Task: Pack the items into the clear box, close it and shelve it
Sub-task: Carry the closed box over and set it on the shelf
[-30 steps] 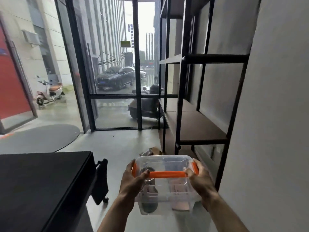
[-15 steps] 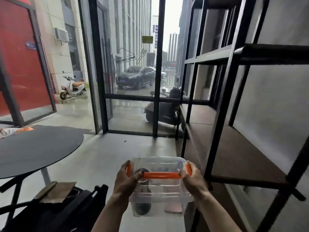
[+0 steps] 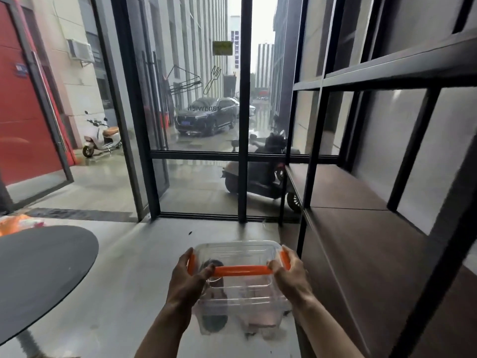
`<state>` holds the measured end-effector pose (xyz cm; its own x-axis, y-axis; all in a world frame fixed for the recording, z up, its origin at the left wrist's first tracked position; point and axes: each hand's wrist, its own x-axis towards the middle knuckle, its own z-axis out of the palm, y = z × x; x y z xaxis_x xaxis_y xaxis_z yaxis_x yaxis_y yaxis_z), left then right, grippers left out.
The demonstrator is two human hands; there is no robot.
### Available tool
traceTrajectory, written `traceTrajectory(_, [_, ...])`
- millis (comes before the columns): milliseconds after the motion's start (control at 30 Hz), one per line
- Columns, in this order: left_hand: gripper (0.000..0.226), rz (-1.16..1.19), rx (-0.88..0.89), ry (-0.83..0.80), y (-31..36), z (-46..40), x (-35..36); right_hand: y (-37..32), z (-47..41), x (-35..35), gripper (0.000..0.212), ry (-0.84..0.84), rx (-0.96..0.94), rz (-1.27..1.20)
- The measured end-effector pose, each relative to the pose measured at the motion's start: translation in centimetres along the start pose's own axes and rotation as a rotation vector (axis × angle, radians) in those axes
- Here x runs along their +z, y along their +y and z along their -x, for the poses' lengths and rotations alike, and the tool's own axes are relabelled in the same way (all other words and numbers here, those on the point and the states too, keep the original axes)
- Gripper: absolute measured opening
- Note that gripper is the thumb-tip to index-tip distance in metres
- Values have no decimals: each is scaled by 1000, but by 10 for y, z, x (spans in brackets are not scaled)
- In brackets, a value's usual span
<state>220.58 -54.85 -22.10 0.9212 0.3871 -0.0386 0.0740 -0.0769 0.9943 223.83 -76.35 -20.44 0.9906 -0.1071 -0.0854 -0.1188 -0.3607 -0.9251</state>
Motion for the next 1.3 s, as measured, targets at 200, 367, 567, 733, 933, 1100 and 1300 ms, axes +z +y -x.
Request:
traceTrajectory(200, [87, -56, 24, 0, 13, -156, 61, -13, -163, 13, 59, 3, 18, -83])
traceTrajectory(367, [82, -13, 25, -29, 43, -272, 129, -35, -282, -4, 44, 121, 50, -124])
traceTrajectory(567, [53, -91, 6, -202, 63, -366, 246, -21, -370, -64, 47, 263, 124, -216])
traceTrajectory(733, [65, -129, 28, -499, 57, -413, 384, 27, -415, -146, 70, 544, 216, -133])
traceTrajectory(933, [86, -197, 72, -826, 45, -426, 552, 71, -430, -236, 56, 887, 360, -79])
traceTrajectory(1100, [40, -178, 124, -1077, 79, -378, 634, 94, -421, -282, 64, 1088, 517, -146])
traceTrajectory(1300, [50, -193, 149, -1355, 70, -337, 695, 125, -385, -302, 49, 1355, 772, 21])
